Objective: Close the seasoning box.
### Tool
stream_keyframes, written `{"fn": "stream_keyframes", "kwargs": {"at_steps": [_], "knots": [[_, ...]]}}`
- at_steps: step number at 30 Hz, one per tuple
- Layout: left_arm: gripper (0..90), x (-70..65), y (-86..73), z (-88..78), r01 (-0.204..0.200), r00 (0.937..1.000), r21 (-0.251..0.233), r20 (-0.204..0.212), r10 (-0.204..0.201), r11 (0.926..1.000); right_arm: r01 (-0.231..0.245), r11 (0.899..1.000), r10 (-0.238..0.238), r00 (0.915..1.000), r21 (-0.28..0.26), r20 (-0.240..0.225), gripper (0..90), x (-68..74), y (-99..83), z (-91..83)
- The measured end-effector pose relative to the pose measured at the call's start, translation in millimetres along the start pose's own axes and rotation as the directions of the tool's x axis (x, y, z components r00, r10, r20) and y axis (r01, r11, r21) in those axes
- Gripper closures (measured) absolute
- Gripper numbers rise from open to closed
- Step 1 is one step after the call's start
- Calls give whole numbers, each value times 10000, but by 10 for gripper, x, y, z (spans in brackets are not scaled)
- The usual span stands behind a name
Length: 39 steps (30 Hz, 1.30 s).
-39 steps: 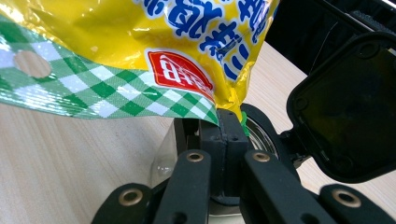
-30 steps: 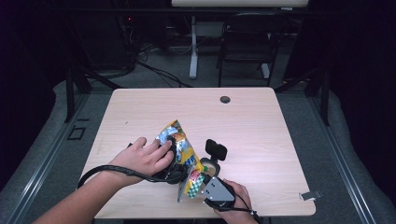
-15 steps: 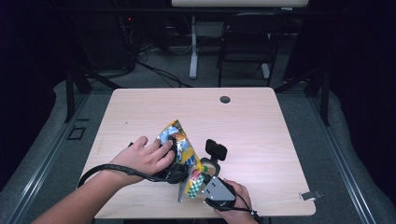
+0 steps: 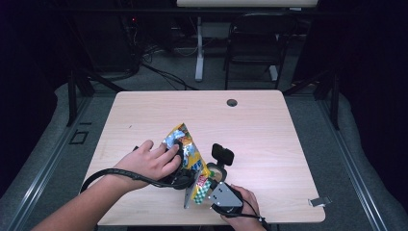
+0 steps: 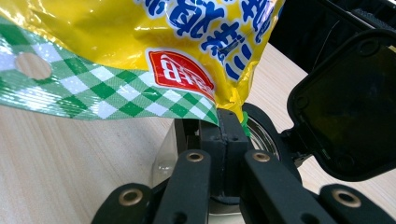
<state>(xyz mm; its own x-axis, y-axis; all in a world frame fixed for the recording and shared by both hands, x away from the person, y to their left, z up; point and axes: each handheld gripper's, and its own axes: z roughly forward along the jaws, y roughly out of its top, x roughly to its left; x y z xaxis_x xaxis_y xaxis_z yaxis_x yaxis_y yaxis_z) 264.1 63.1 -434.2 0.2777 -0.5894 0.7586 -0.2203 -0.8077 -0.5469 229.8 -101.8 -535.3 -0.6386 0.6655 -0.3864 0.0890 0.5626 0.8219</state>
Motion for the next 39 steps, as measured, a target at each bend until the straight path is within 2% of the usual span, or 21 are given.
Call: {"fn": "stream_keyframes", "kwargs": {"at_steps": [10,11,22,23,26,29,32,39], "knots": [[785,19,10,-6,-94,9998,-32,-146,94,10000,-29,10000,29,10000,-16,-8,900,0,4,-9],[785,27,11,-11,-101,9999,24,-39,101,9999,-11,10000,11,10000,-10,-1,900,-1,5,-12],[791,39,16,-11,-148,9998,-42,-102,148,9999,-62,10000,62,10000,-32,-29,900,-1,3,-9],[794,43,20,-16,-141,9999,9,26,141,9999,-58,10000,58,10000,-25,-38,900,-1,3,-7],[803,42,25,-14,-156,9998,-49,-86,156,9999,-37,10000,37,10000,-21,-27,900,3,1,0],[805,48,29,-20,-140,9999,-7,21,140,9999,-45,10000,45,10000,-17,-29,900,1,0,-1],[806,49,30,-20,-155,9999,-53,-69,155,9999,-97,9999,97,9999,-31,-47,900,-2,-2,1],[808,64,30,-31,-171,9999,-61,8,171,9998,-100,10000,100,9999,1,-64,900,-10,-3,0]]}}
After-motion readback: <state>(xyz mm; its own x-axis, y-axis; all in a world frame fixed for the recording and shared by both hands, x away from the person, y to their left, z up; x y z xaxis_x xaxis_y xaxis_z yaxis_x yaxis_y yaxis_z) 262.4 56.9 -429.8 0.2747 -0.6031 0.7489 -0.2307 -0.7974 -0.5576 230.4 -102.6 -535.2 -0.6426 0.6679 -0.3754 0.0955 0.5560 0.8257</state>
